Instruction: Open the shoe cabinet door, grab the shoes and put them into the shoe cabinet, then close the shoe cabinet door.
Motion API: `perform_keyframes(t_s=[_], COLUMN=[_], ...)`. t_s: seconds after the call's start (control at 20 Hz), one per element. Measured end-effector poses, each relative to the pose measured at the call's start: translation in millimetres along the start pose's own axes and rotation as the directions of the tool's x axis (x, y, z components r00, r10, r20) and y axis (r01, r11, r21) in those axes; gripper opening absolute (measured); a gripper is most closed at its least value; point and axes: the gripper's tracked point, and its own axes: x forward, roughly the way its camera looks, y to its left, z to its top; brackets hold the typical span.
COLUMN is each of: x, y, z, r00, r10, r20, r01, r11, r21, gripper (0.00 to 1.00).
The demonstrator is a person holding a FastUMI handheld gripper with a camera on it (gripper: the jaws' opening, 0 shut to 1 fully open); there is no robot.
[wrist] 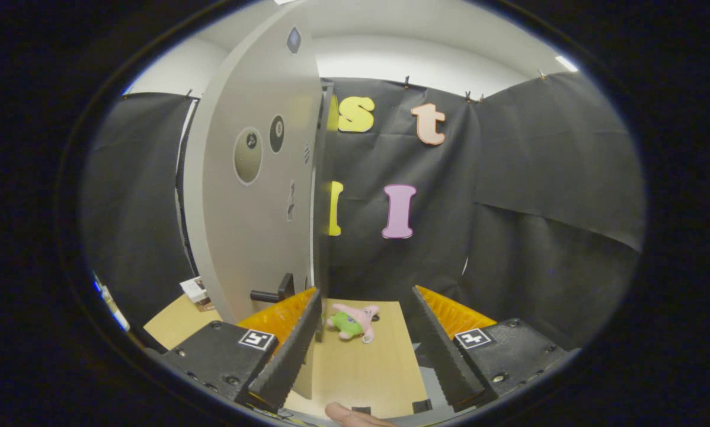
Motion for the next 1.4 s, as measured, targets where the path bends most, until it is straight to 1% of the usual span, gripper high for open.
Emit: perform_keyframes(t_s=[0.1,0.15,0.25,0.5,0.85,0.95,1.15,1.4], x=[-1.4,-2.2,-6.2,-9.6,-7.4,-3.6,15.6,41.1], y=[4.0,6.2,15.2,50.9,126.2,150.0,190.4,256.4], z=[0.1,0.6,-0.7,-3.2,4.6,3.1,8.9,21.4], r00=[1.0,1.0,1.0,0.998,0.991,0.988,0.987,0.976], r10=[-0.008,-0.017,-0.017,0.053,0.125,0.141,0.142,0.204], r20=[-0.003,-0.005,-0.015,-0.034,-0.043,-0.058,-0.074,-0.081], r01=[0.008,0.017,0.017,-0.05,-0.122,-0.138,-0.139,-0.2], r11=[1.0,1.0,1.0,0.996,0.991,0.988,0.989,0.979], r21=[-0.018,-0.018,0.011,0.08,0.055,0.065,0.054,0.045], gripper=[0.94,0.91,0.91,0.9,0.9,0.9,0.91,0.91])
